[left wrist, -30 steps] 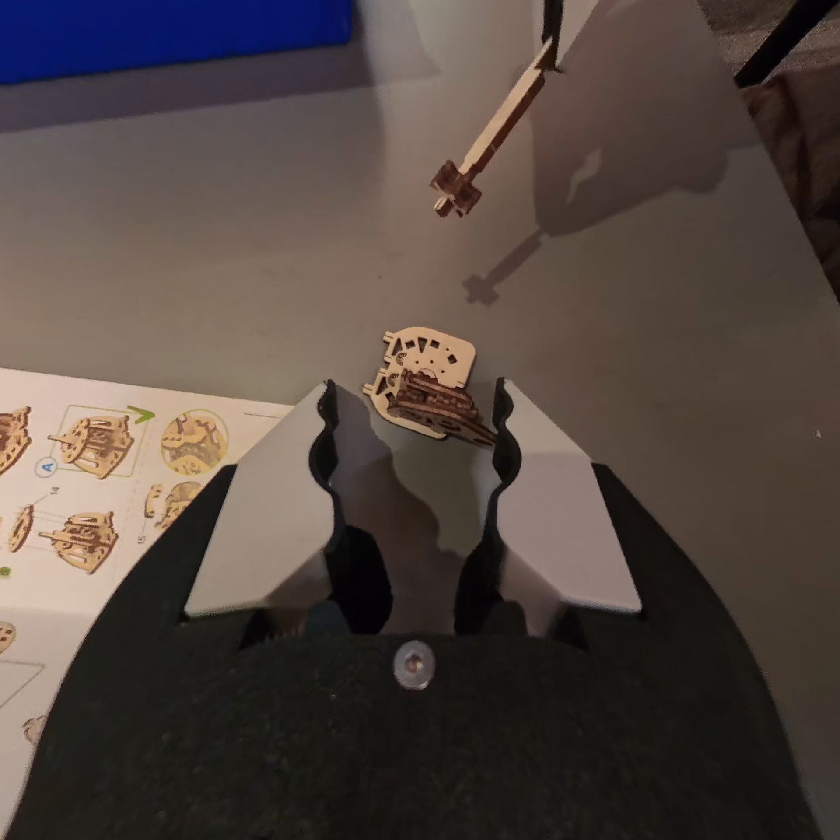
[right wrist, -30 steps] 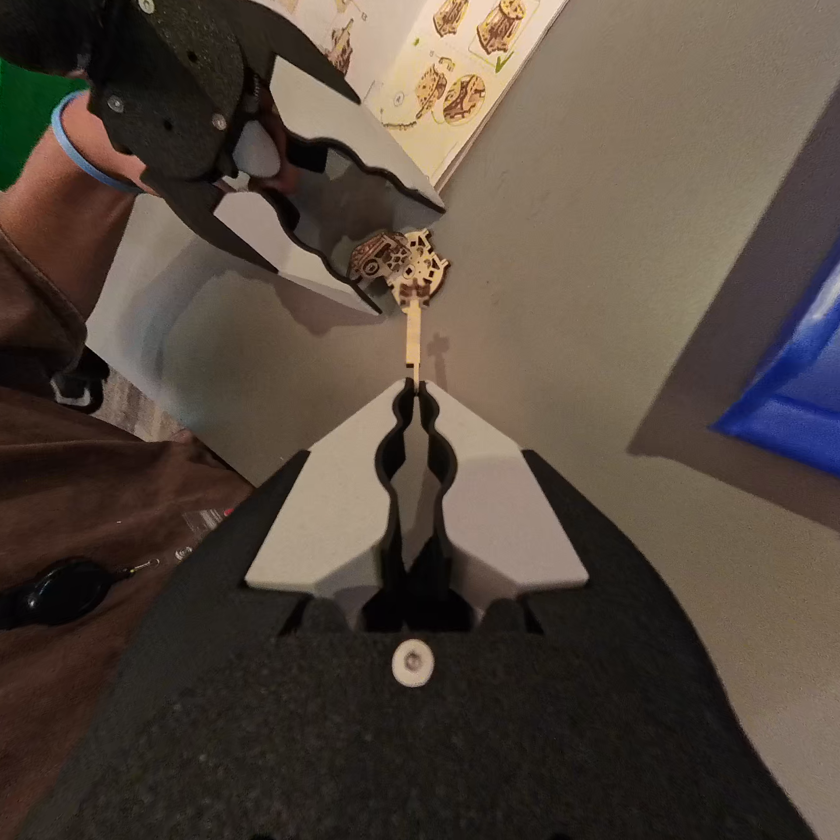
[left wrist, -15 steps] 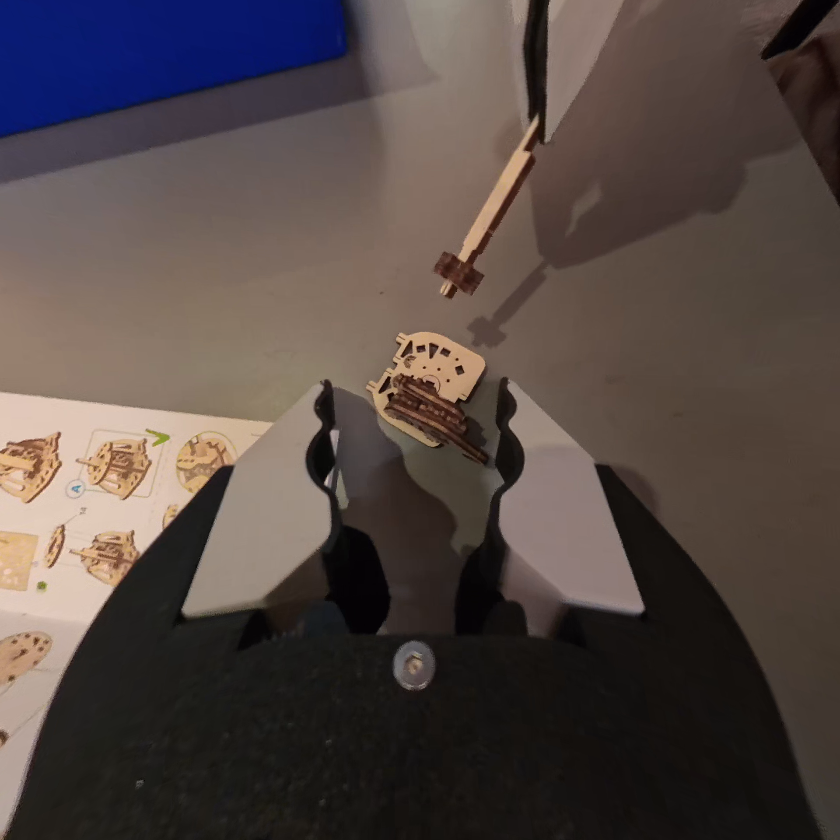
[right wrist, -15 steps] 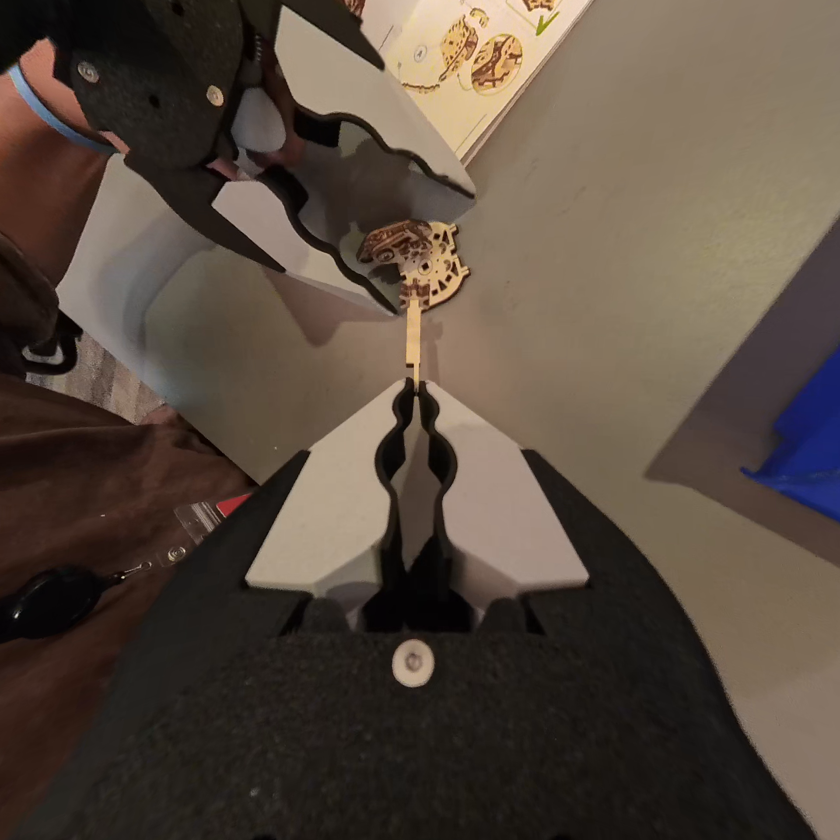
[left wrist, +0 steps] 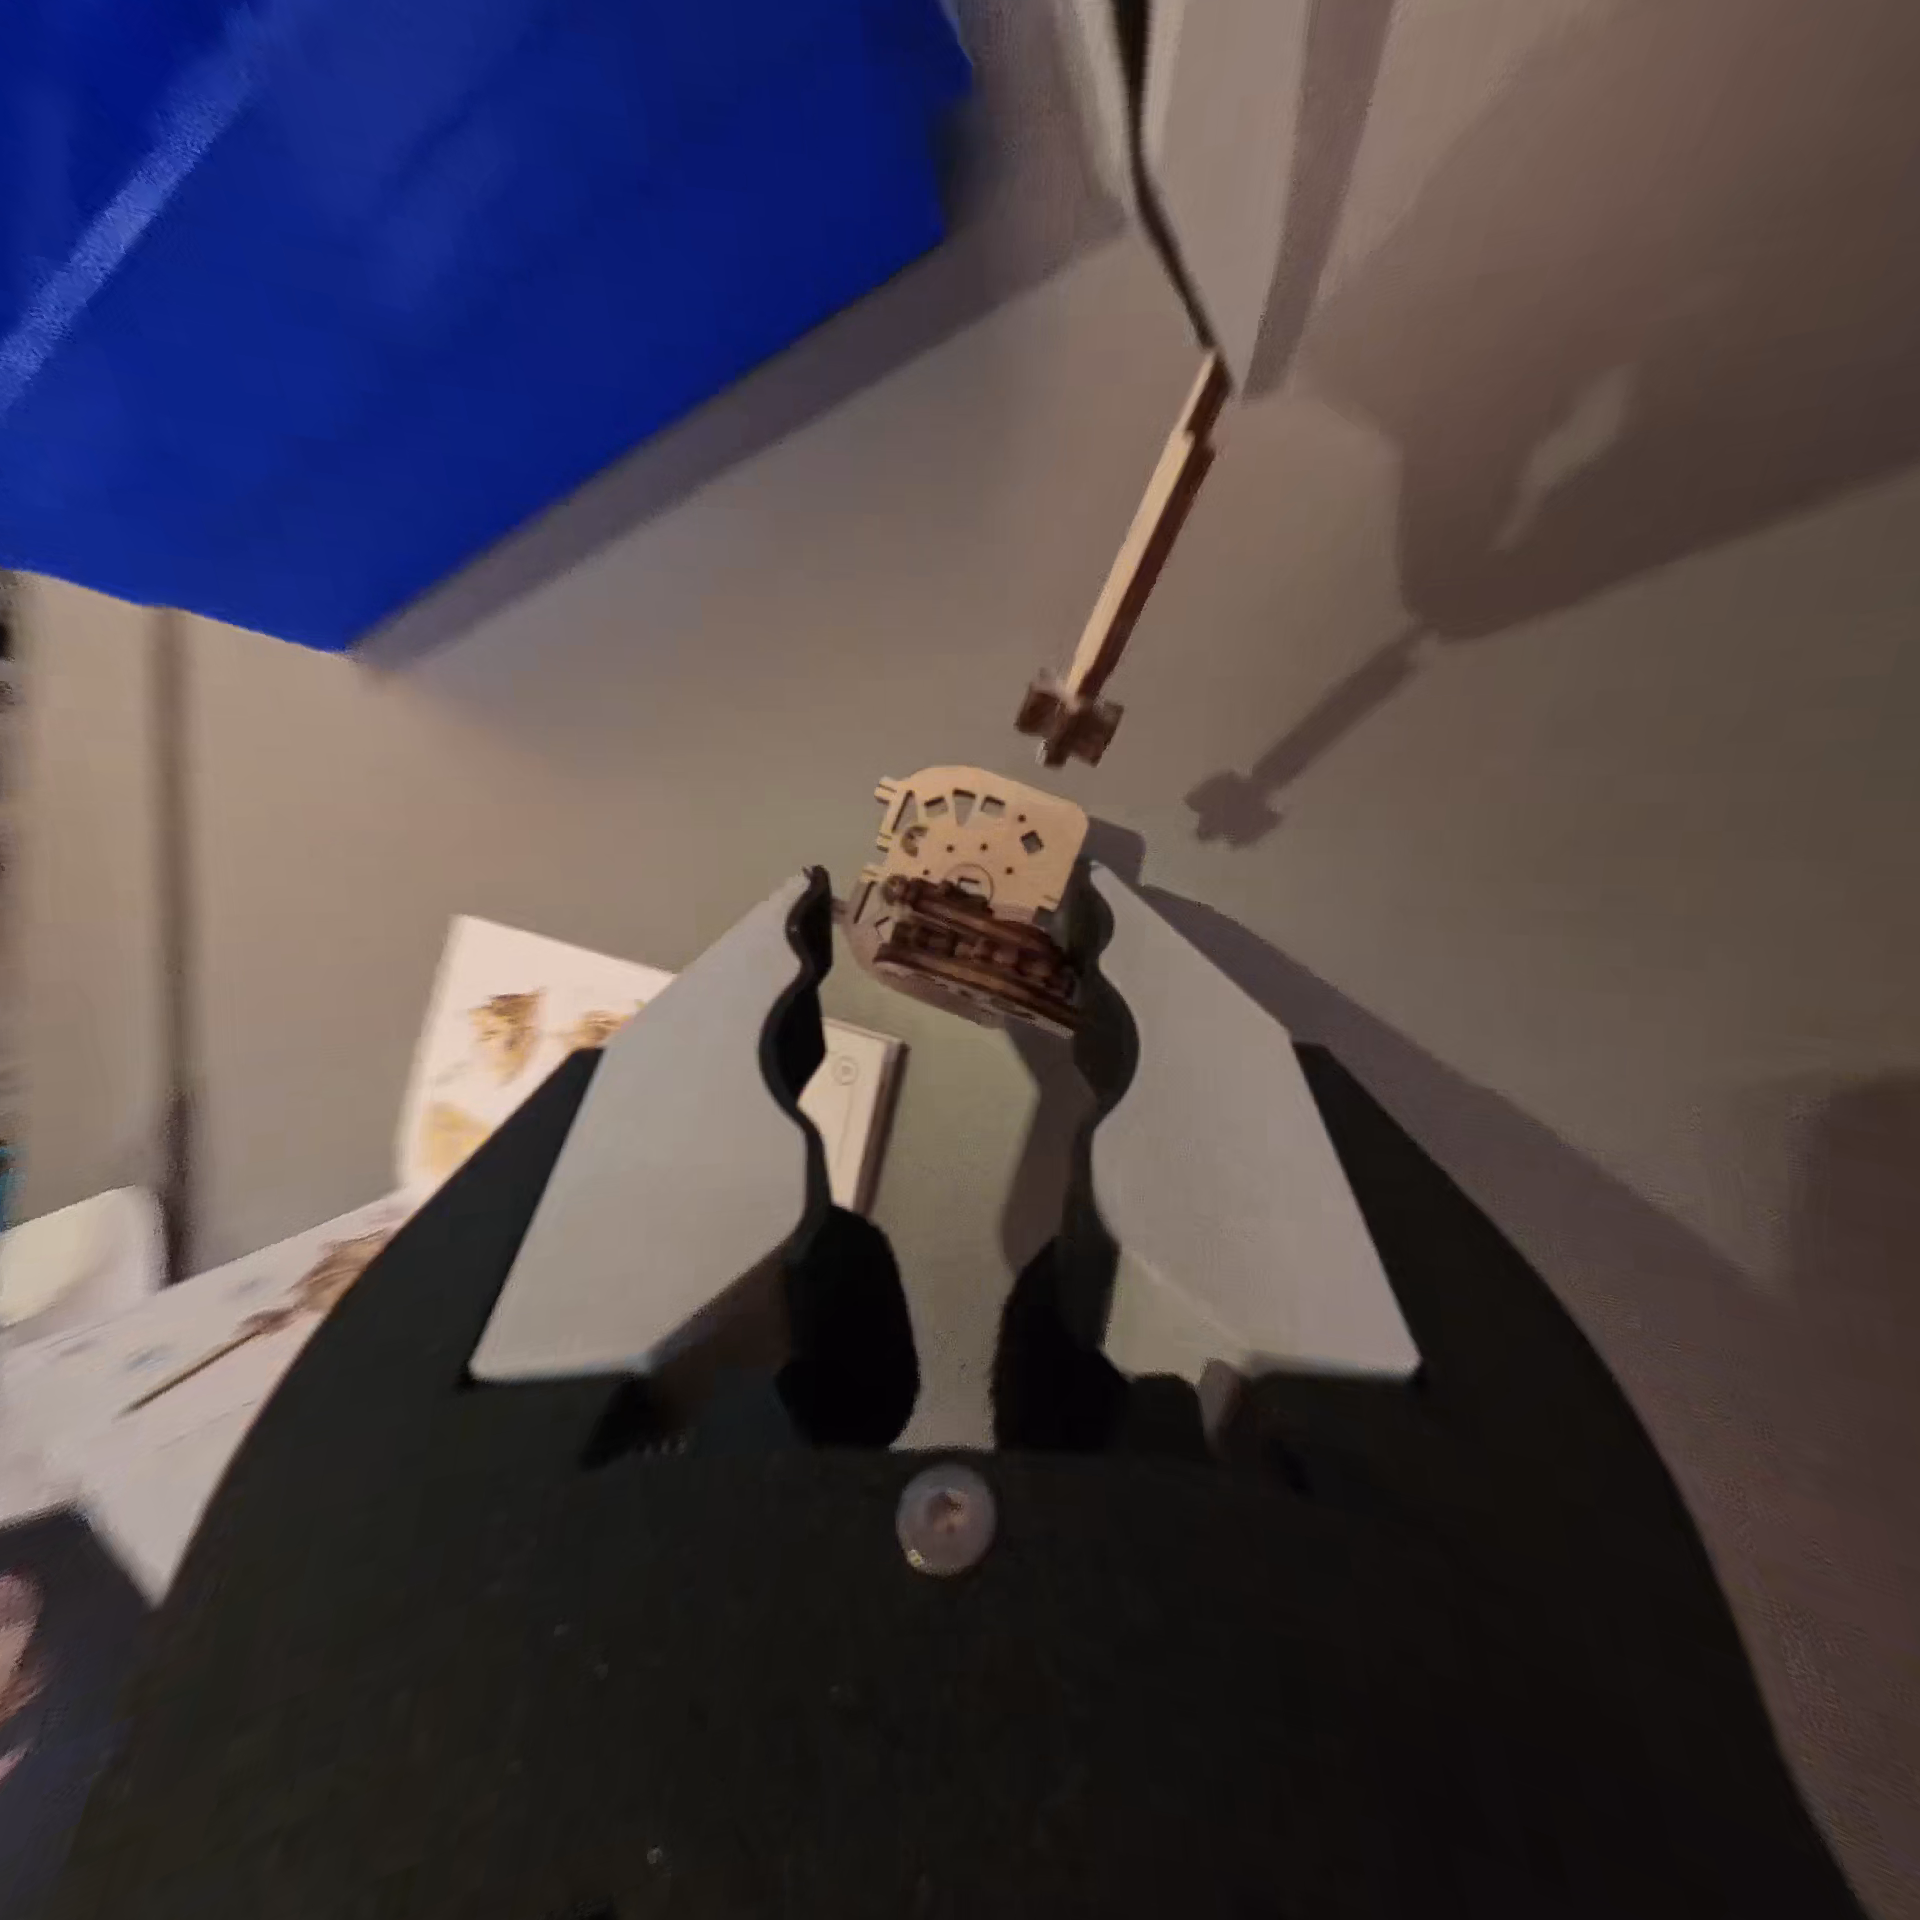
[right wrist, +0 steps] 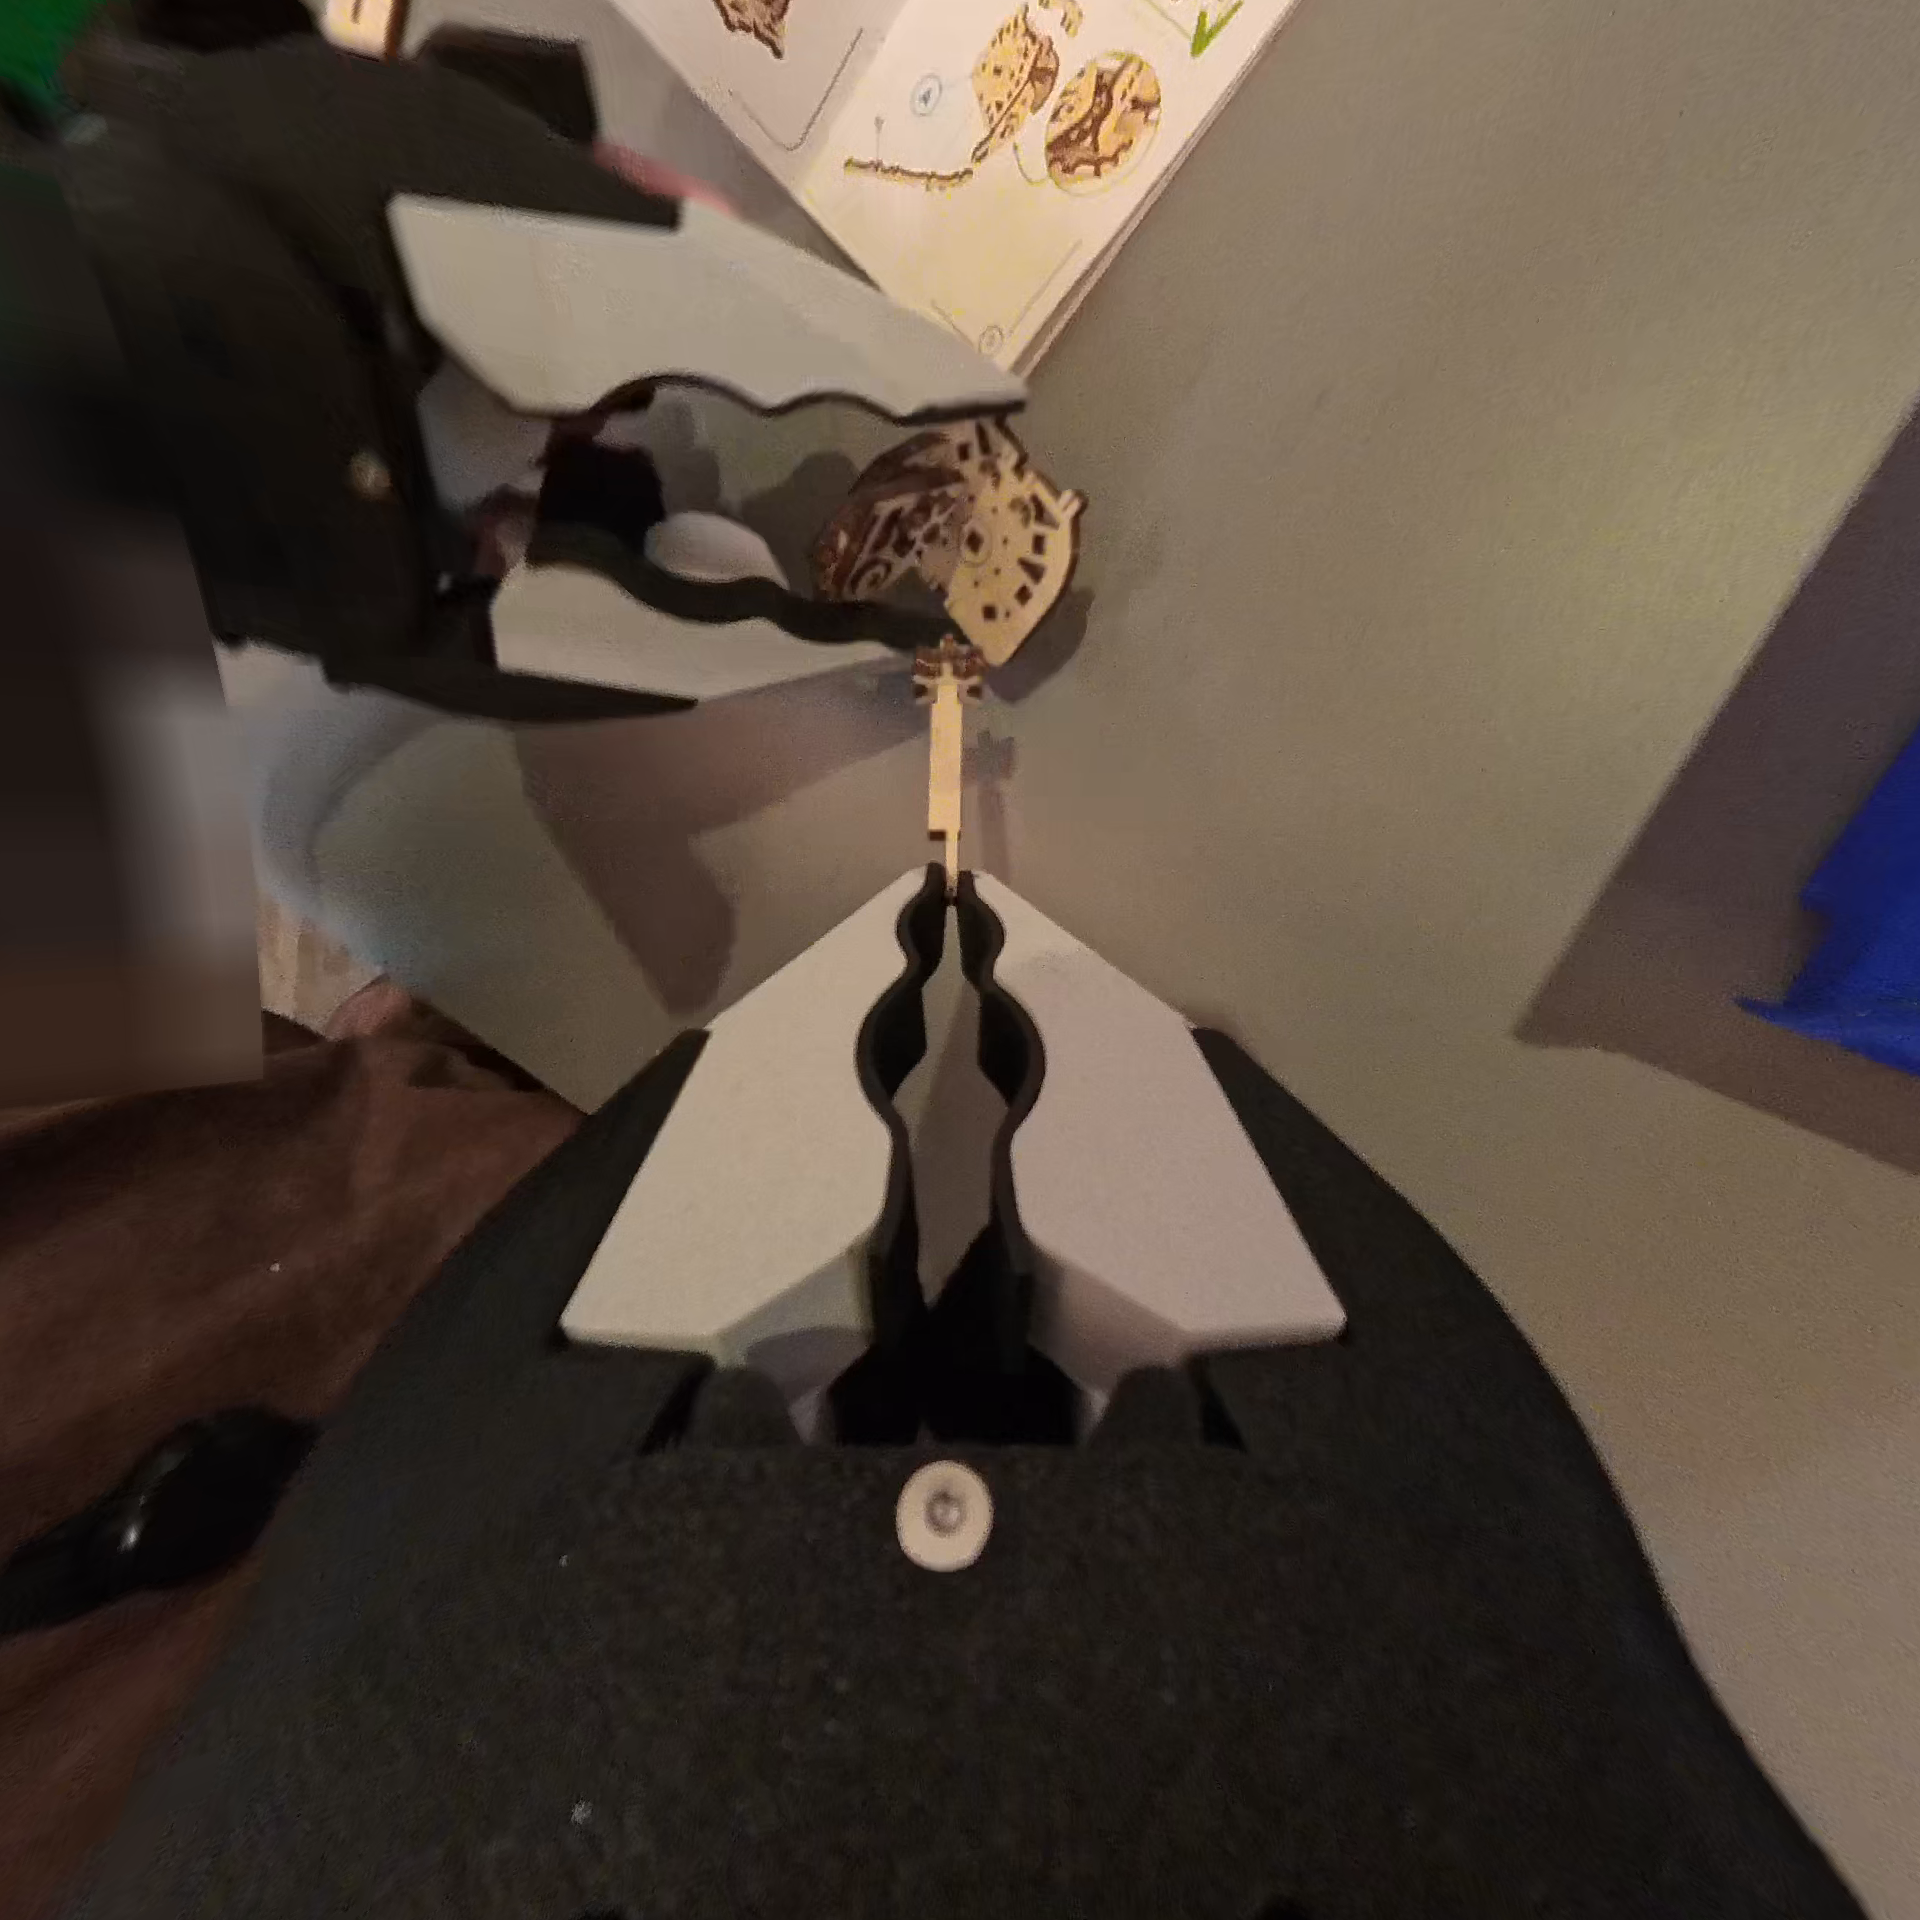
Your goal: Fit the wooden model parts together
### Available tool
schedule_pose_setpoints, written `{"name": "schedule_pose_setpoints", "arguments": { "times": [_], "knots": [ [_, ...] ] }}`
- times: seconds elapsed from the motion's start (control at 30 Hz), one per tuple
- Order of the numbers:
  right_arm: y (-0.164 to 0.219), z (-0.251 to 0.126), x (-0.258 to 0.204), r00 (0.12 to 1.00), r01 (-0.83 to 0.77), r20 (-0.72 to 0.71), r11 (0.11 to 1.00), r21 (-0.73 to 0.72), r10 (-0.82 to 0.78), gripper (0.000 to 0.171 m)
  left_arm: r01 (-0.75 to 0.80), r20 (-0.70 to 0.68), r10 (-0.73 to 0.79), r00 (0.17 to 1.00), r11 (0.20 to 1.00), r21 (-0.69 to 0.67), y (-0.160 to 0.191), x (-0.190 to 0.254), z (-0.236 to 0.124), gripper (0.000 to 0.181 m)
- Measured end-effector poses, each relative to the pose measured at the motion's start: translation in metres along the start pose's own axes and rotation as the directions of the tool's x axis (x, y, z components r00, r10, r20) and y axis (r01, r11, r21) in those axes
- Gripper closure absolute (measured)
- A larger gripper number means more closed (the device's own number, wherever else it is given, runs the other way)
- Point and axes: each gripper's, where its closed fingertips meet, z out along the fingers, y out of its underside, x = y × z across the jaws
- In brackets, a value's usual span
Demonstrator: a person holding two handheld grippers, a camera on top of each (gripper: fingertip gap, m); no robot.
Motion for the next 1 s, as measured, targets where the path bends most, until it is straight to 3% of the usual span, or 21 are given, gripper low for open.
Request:
{"name": "schedule_pose_setpoints", "arguments": {
  "times": [0.03, 0.17, 0.37, 0.5, 0.8, 0.9, 1.0],
  "knots": [
    [-0.002, 0.002, -0.003, 1.000, -0.010, -0.005, 1.000, 0.015, 0.010, 0.170, -0.032, 0.074, 0.033, 0.997, 0.999, -0.004, -0.005, -0.004, -0.004, 0.138],
    [-0.013, 0.000, -0.008, 0.998, -0.046, -0.041, 0.990, 0.132, 0.051, 0.170, -0.099, 0.351, 0.125, 0.928, 0.991, -0.092, -0.011, -0.023, -0.020, 0.138],
    [-0.029, -0.012, -0.021, 0.997, -0.055, -0.033, 0.955, 0.293, 0.068, 0.170, -0.047, 0.504, 0.090, 0.859, 0.994, -0.097, -0.020, -0.027, -0.030, 0.145],
    [-0.032, -0.012, -0.025, 0.995, -0.052, -0.057, 0.931, 0.360, 0.078, 0.170, 0.044, 0.553, -0.004, 0.833, 0.997, -0.058, -0.026, -0.029, -0.033, 0.145],
    [-0.025, -0.011, -0.008, 0.997, -0.053, -0.026, 0.915, 0.400, 0.069, 0.171, 0.112, 0.581, -0.052, 0.813, 0.991, -0.067, -0.009, -0.020, -0.043, 0.144],
    [-0.004, 0.014, 0.013, 0.998, -0.012, -0.060, 0.976, 0.219, 0.026, 0.170, 0.161, 0.571, -0.088, 0.816, 0.984, -0.079, 0.002, -0.010, -0.052, 0.143],
    [-0.008, 0.039, 0.000, 0.989, 0.143, 0.002, 0.969, 0.202, -0.146, 0.170, 0.223, 0.567, -0.136, 0.812, 0.971, -0.086, 0.016, 0.001, -0.064, 0.144]
  ]
}}
